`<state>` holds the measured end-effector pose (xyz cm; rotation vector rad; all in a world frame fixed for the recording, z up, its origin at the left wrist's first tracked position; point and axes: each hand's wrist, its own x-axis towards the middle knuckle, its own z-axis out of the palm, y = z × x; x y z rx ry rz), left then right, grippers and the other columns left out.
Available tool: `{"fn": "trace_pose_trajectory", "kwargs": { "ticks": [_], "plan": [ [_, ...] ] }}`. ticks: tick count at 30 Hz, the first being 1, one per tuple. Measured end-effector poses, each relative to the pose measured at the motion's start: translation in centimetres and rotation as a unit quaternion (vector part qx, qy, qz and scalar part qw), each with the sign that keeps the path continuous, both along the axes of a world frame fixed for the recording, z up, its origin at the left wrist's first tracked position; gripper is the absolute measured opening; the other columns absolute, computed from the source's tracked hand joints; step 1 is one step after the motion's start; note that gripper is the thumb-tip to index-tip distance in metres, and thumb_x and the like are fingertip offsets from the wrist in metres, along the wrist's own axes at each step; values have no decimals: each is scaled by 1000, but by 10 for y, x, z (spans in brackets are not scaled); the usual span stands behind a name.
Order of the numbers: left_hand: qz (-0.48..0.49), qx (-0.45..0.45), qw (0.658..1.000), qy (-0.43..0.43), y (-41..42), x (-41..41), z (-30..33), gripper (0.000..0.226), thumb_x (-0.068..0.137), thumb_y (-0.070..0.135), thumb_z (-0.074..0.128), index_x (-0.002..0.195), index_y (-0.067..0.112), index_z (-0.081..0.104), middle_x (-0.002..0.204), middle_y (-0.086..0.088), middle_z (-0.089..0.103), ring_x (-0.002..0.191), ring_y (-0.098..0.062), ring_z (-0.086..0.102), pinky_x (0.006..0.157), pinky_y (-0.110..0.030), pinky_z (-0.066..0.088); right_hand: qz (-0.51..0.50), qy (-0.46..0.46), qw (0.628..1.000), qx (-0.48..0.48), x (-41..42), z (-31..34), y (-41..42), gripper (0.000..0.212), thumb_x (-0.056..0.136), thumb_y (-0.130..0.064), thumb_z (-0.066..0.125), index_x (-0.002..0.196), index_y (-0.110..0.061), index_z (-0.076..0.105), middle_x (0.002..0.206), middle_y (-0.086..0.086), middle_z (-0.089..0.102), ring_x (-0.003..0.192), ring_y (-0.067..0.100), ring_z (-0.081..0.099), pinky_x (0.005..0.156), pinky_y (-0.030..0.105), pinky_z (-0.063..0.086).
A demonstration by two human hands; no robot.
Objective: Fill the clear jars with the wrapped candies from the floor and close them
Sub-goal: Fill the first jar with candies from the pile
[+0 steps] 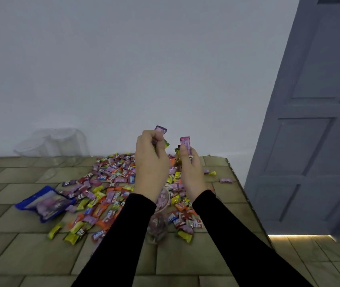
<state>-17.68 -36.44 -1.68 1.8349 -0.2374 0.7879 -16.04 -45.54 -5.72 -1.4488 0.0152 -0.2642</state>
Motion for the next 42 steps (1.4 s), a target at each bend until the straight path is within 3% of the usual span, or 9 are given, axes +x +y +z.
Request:
{"fn": "trace_pose_trajectory", "kwargs": {
  "ticks": [3, 7, 10, 12, 18, 23, 27, 31, 42],
  "plan": [
    [-5, -5, 1000, -1, 28, -11, -15, 16, 98, 9, 47, 92, 23, 46, 94, -5, 53, 77, -13, 47, 64, -13, 37, -28, 13, 999, 16, -8, -10, 9, 75, 92, -62, 38, 150, -17, 24, 153, 0, 33, 139, 17, 33, 113, 37, 30],
    [-35, -45, 998, 16, 49, -21, -33, 25, 98, 8, 49, 86, 29, 44, 87, 5, 50, 74, -11, 46, 64, -15, 38, -62, 20, 998, 12, -19, -12, 28, 114, 62, -95, 38, 146, -18, 31, 119, 2, 46, 112, 18, 43, 100, 38, 35],
    [-62, -70, 995, 27, 56, -25, -45, 25, 97, 4, 50, 85, 25, 45, 82, 8, 47, 71, -2, 44, 65, -12, 38, -67, 32, 997, 27, -21, -12, 36, 81, 90, -66, 40, 151, -15, 23, 150, 5, 37, 137, 20, 35, 114, 39, 28],
    [-80, -80, 993, 39, 60, -25, -51, 22, 96, 3, 50, 85, 21, 45, 80, 8, 46, 69, 0, 43, 66, -12, 37, -71, 33, 997, 14, -21, -15, 40, 73, 95, -57, 38, 151, -14, 22, 154, 4, 31, 141, 20, 30, 113, 33, 25],
    [-113, -110, 985, 68, 64, -21, -70, 21, 95, 1, 50, 84, 17, 45, 78, 5, 42, 68, -7, 39, 65, -17, 37, -109, 46, 993, -9, -26, -16, 60, 104, 74, -86, 36, 150, -16, 23, 124, 9, 50, 125, 23, 46, 106, 34, 33],
    [-134, -146, 978, 65, 62, -23, -72, 24, 93, -5, 48, 82, 14, 39, 76, 4, 35, 63, -7, 32, 58, -16, 31, -120, 40, 991, -38, -25, -16, 56, 68, 97, -51, 37, 150, -10, 25, 152, 6, 35, 142, 19, 28, 111, 29, 23],
    [-142, -151, 976, 72, 63, -20, -75, 31, 89, -8, 50, 76, 15, 33, 73, 0, 28, 58, -10, 24, 53, -21, 24, -126, 49, 989, -57, -22, -16, 61, 71, 96, -55, 37, 150, -11, 23, 144, 8, 42, 141, 21, 31, 112, 32, 24],
    [-134, -137, 979, 68, 63, -19, -78, 38, 82, -9, 51, 70, 18, 28, 71, -2, 24, 61, -13, 21, 56, -27, 21, -137, 41, 987, -80, -23, -15, 63, 59, 99, -47, 38, 145, -11, 33, 141, 4, 45, 122, 10, 41, 94, 22, 28],
    [-201, -174, 963, 54, 68, -16, -84, 40, 77, 25, 62, 61, 16, 27, 58, 4, 28, 57, -18, 28, 58, -33, 28, -156, 33, 982, -98, -21, -17, 67, 58, 98, -48, 39, 143, -10, 37, 141, 5, 47, 133, 21, 41, 95, 24, 30]
  ]
}}
